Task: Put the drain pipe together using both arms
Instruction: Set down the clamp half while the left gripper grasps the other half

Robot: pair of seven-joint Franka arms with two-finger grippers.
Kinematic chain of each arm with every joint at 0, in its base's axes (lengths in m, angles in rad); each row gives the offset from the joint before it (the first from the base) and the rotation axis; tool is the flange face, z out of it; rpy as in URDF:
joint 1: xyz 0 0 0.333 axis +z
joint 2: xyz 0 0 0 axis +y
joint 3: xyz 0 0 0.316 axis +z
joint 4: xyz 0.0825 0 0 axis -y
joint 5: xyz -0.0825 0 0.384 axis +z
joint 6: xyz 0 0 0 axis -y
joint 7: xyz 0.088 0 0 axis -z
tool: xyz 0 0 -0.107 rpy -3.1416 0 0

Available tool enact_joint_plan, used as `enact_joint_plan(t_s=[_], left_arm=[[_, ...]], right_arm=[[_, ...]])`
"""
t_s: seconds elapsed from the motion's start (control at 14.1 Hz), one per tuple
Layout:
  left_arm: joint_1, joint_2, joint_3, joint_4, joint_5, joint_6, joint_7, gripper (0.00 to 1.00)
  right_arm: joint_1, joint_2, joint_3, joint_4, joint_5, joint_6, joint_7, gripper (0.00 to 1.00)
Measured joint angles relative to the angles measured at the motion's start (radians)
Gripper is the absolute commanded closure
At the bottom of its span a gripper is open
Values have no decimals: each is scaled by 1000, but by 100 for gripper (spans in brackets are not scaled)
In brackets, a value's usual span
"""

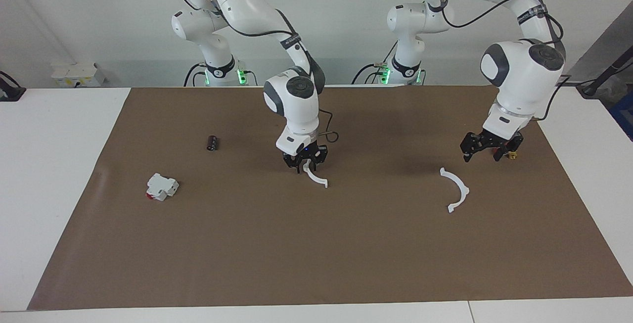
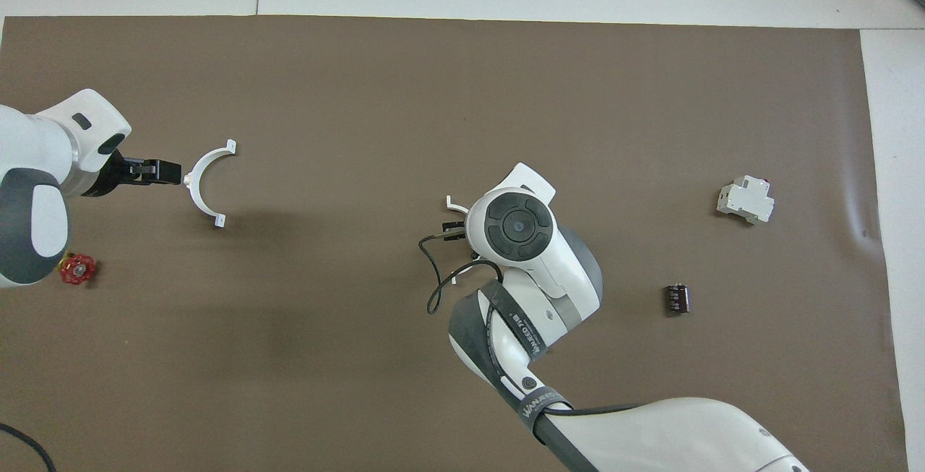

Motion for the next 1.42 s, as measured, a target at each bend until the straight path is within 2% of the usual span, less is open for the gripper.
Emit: enact_joint_plan(t_s=[0.14,0.5,0.57,0.78,1.07,1.28,1.42], left_arm=[[0,47,-1,-3,0,51,0,13],[0,162,-3,0,-22,176,0,16],[0,173,-3,4,-28,182,0,20],[0,180,-3,9,-33,184,0,20],[0,180,-3,9,-33,184,0,24],[0,180,-3,9,-33,183,0,34],[0,180,-4,8,-34,183,0,34]], right_arm=[[-23,-62,-11,10,0,-49,6,0],[-198,-257,-14,17,-1,-263,-40,0],[-234,-279,-15,17,0,-291,-50,0],[-335,-331,-15,33,-1,-389,-78,0],[-425,-387,-16,159,13,-617,-201,0],[-486,-409,-16,270,20,-776,-293,0],[-513,-413,-16,330,20,-849,-332,0]])
